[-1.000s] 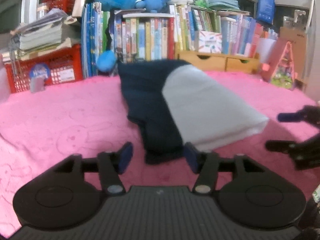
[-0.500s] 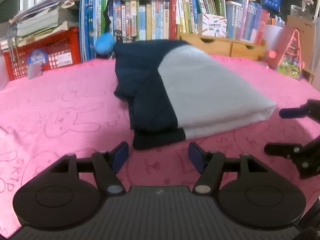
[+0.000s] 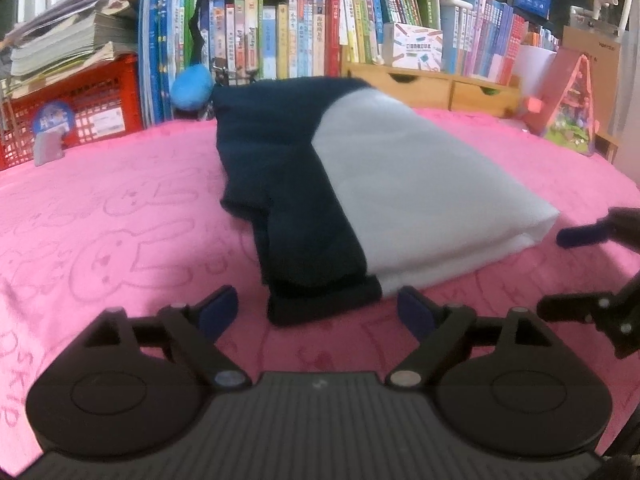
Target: Fold clothes
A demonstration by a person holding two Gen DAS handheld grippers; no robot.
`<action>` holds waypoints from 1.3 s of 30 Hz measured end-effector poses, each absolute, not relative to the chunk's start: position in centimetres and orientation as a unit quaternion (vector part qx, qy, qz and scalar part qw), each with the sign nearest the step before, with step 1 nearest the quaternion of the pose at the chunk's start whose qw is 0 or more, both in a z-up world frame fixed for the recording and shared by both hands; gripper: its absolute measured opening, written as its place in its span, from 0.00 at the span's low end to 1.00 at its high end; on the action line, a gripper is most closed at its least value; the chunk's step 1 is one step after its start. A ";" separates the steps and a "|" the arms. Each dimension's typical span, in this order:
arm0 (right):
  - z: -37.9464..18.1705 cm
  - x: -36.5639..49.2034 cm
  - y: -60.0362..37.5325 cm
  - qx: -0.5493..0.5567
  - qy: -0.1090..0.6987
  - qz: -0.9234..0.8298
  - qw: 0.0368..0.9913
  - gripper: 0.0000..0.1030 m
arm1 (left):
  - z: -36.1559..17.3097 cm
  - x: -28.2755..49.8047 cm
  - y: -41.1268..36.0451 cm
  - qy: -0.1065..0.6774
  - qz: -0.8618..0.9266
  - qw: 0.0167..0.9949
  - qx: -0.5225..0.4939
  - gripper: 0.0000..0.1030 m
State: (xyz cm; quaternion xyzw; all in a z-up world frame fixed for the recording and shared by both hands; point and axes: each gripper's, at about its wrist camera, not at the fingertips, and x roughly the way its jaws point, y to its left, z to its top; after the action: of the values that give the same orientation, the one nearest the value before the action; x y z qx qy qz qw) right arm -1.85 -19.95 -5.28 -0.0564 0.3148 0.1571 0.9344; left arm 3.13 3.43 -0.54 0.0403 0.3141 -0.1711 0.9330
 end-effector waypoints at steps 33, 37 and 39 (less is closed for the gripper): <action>-4.7 2.1 -21.2 -0.077 0.332 0.205 0.918 1.00 | -1.2 5.0 3.5 0.325 -0.220 0.917 0.070 1.00; -4.7 2.1 -21.2 -0.077 0.332 0.205 0.918 1.00 | -1.2 5.0 3.4 0.325 -0.220 0.917 0.070 1.00; -4.7 2.1 -21.2 -0.077 0.332 0.205 0.918 1.00 | -1.2 5.0 3.4 0.325 -0.220 0.917 0.070 1.00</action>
State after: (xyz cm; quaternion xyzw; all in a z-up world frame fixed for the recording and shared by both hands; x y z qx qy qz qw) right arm 2.06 -21.17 -4.74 -0.0767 0.3320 0.2050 0.9176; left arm 4.99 3.41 -1.19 0.0696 0.3248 -0.2199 0.9172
